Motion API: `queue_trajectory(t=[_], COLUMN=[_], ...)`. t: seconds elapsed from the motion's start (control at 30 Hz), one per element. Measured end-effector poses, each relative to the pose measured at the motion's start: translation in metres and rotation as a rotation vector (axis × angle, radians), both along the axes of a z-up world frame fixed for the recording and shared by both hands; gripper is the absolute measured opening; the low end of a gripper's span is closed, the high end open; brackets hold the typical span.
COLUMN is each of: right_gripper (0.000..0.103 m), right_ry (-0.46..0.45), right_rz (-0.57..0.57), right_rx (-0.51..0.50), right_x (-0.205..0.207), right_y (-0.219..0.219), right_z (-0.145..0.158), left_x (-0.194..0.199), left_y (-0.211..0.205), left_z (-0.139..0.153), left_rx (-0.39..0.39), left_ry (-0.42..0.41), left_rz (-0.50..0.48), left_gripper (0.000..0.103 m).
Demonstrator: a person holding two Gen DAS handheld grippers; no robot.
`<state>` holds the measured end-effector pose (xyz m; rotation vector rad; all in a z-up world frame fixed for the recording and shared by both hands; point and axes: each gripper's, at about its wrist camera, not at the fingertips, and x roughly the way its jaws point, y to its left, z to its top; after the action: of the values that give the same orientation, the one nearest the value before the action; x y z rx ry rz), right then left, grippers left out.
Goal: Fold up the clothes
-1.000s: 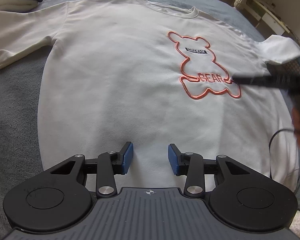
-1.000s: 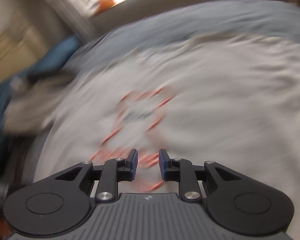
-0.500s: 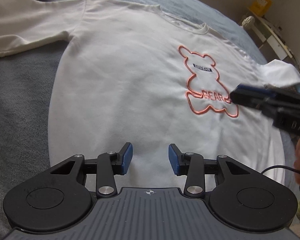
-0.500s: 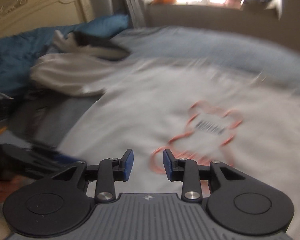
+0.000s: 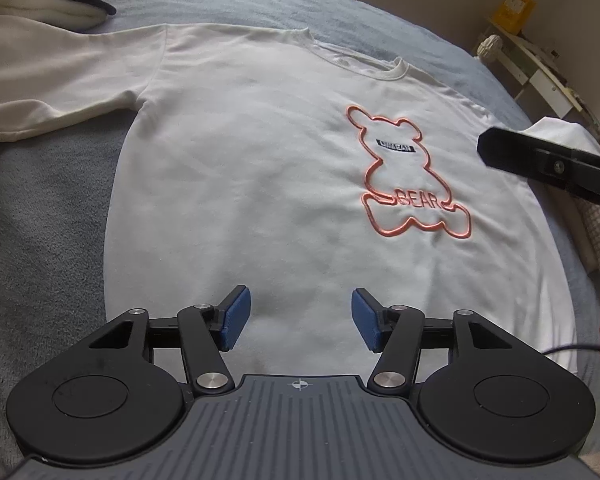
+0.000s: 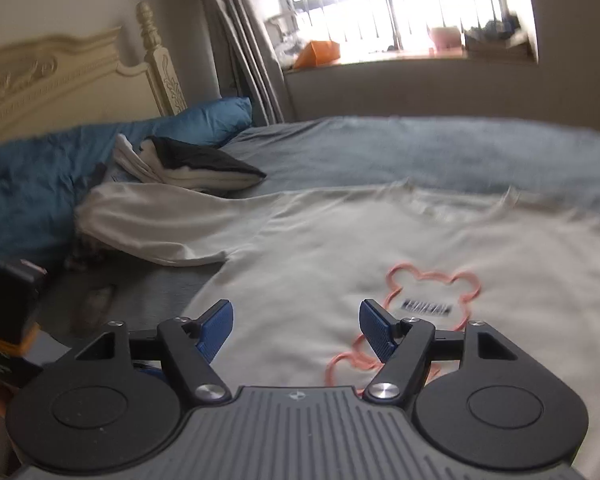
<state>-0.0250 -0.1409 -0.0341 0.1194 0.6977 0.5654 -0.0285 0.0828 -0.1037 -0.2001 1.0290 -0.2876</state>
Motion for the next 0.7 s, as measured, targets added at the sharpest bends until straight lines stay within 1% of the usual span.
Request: queue_trajectory(t=[0.2, 0.33, 0.43, 0.5, 0.57, 0.63, 0.7], right_gripper=[0.075, 0.082, 0.083, 0.086, 0.097, 0.1, 0.1], right_ry=[0.108, 0.149, 0.198, 0.217, 0.224, 0.236, 0.259], right_rz=[0.004, 0.01, 0.007, -0.002, -0.007, -0.005, -0.001], right_rx=[0.119, 0.143, 0.159, 0.153, 0.15, 0.164, 0.19], right_x=[0.005, 0.007, 0.011, 0.011, 0.01, 0.01, 0.011], right_y=[-0.009, -0.008, -0.007, -0.006, -0.005, -0.005, -0.007], right_z=[-0.006, -0.009, -0.014, -0.016, -0.016, -0.017, -0.019], left_x=[0.002, 0.002, 0.003, 0.003, 0.004, 0.004, 0.004], left_y=[0.001, 0.004, 0.004, 0.004, 0.003, 0.002, 0.001], left_z=[0.002, 0.002, 0.0, -0.002, -0.005, -0.006, -0.007], left_rx=[0.023, 0.051, 0.08, 0.096, 0.111, 0.127, 0.149], left_ry=[-0.005, -0.001, 0.015, 0.029, 0.04, 0.043, 0.046], left_rz=[0.031, 0.052, 0.064, 0.069, 0.072, 0.074, 0.078], left_gripper=[0.062, 0.066, 0.066, 0.067, 0.067, 0.07, 0.073])
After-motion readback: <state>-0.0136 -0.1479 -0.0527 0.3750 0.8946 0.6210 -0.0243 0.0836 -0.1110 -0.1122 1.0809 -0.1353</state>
